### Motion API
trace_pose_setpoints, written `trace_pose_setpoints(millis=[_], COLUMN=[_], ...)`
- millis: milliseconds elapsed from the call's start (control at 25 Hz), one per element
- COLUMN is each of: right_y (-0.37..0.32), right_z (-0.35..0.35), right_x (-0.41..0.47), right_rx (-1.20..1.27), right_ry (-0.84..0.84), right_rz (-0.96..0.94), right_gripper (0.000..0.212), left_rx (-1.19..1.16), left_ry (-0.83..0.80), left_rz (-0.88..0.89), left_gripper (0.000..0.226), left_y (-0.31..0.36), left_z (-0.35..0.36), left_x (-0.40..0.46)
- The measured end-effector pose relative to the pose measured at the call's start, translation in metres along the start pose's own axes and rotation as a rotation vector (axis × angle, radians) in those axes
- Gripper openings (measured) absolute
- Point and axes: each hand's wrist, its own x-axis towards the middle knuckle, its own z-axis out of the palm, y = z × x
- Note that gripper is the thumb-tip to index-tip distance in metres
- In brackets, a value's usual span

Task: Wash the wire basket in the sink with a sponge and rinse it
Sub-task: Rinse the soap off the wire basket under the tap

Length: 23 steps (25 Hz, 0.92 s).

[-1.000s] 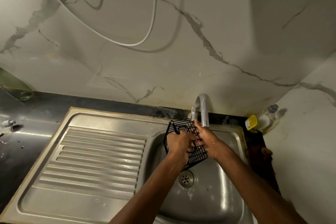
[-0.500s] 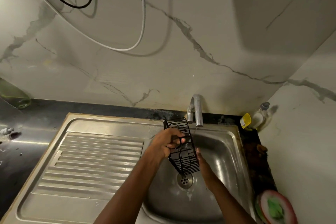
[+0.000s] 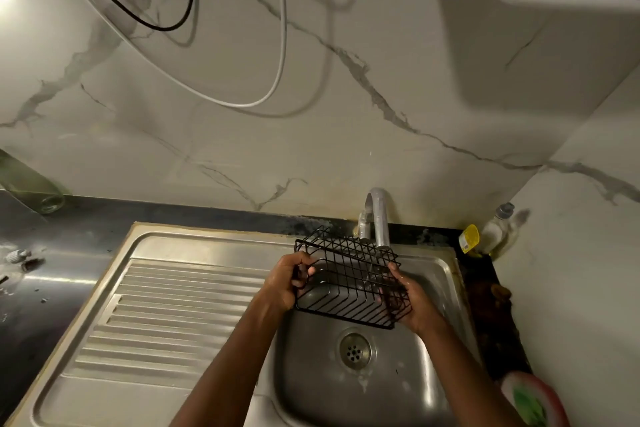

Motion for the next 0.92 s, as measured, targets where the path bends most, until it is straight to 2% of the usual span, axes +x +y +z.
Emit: trace_pose_setpoints(millis=[80, 200, 320, 480, 640, 760, 840, 920], right_y=[-0.004, -0.009, -0.014, -0.021, -0.032, -0.017, 0.004, 0.026], right_z=[-0.012, -0.027, -0.038, -0.044, -0.033, -0.034, -0.033, -0.031], right_x=[-0.008, -0.023, -0.036, -0.045, -0.065, -0.059, -0.045, -0.038], right_rx=[0.021, -0.057, -0.153, -0.267, -0.265, -0.218, -0.194, -0.177], right_ry=[0.056, 0.161, 0.257, 0.335, 0.438, 0.401, 0.380, 0.388], right_rz=[-0.044, -0.119, -0.139, -0.214, -0.397, -0.569, -0.498, -0.315], right_gripper=[0.056, 0.066, 0.058, 0.084, 0.069, 0.063, 0.052, 0.058], left_rx=[0.025, 0.092, 0.158, 0.372, 0.486, 0.432, 0.396, 0.399], left_ry=[0.055, 0.098, 0.122, 0.056, 0.001, -0.025, -0.015, 0.032], left_rz=[-0.009, -0.019, 0.008, 0.032, 0.052, 0.210, 0.210, 0.177], left_gripper=[0.011, 0.039, 0.054, 0.056, 0.053, 0.068, 0.060, 0.042], left_y=[-0.013, -0.029, -0.038, -0.046, -0.041, -0.051, -0.060, -0.069], left_z=[0.005, 0.013, 0.026, 0.038, 0.046, 0.035, 0.026, 0.024], left_x=[0.006, 0.020, 0.025, 0.035, 0.036, 0.031, 0.025, 0.020])
